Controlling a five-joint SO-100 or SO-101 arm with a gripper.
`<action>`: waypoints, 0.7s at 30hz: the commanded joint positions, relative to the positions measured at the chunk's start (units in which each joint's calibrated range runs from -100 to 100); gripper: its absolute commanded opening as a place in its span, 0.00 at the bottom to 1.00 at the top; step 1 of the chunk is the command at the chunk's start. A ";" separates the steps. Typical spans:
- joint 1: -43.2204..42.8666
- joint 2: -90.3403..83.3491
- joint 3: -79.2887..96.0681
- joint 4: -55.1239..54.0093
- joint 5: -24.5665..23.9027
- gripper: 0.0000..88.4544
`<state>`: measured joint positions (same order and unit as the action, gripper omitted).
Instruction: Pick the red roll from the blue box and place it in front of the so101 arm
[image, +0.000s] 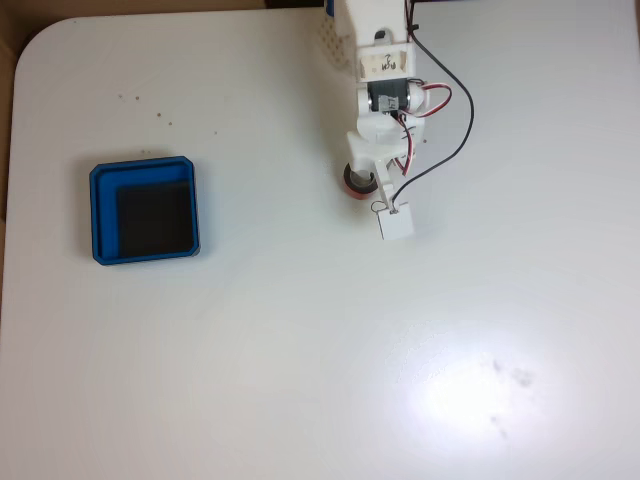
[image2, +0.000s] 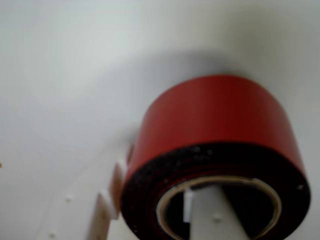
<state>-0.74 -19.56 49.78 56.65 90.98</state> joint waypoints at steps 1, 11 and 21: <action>2.65 -2.35 0.09 -0.79 -0.18 0.08; 2.94 -3.02 0.09 -0.79 -0.18 0.11; 2.75 -18.48 4.40 -0.79 0.08 0.11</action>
<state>2.23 -31.84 52.20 56.65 90.90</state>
